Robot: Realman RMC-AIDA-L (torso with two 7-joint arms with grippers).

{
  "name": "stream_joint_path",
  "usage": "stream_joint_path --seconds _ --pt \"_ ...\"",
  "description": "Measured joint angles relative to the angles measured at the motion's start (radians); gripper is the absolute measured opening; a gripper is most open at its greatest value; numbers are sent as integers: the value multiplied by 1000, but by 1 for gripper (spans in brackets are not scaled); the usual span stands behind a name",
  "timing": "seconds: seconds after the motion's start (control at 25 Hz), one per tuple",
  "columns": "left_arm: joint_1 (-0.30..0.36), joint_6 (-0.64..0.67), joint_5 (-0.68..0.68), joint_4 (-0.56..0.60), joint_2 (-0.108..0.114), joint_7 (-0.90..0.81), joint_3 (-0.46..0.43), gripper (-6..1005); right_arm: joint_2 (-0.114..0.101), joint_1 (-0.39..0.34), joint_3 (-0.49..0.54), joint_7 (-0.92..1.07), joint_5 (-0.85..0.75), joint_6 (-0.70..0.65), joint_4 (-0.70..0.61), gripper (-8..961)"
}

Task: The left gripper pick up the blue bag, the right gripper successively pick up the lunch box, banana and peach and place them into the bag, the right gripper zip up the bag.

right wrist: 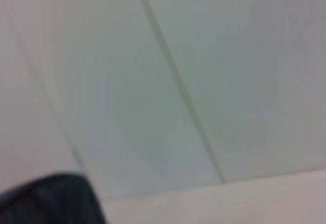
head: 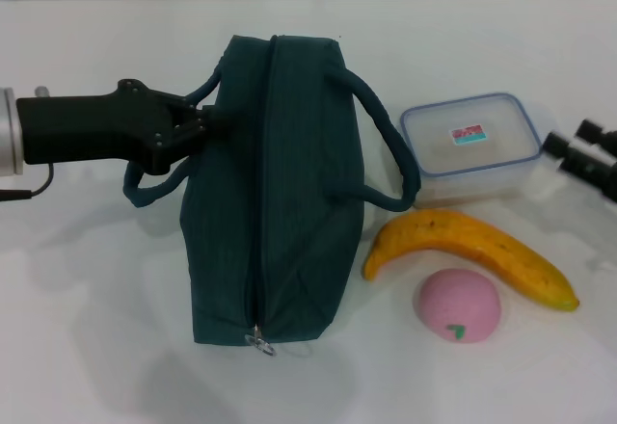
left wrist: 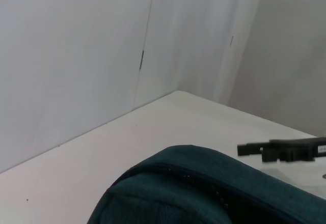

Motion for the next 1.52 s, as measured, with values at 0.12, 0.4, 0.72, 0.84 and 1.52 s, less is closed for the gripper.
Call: stream_joint_path --seconds 0.12,0.4,0.72,0.84,1.52 --pt "-2 2 0 0 -1 0 2 46 20 -21 16 -3 170 -9 61 771" --pt "-17 4 0 0 -8 8 10 46 34 53 23 73 352 -86 272 769" --pt "-31 4 0 1 -14 14 24 47 39 89 26 208 354 -42 335 766" --pt "-31 5 0 3 -15 14 25 47 39 107 27 229 354 -25 365 765" --pt "-52 6 -2 11 -25 28 40 46 39 202 51 418 289 106 421 760"
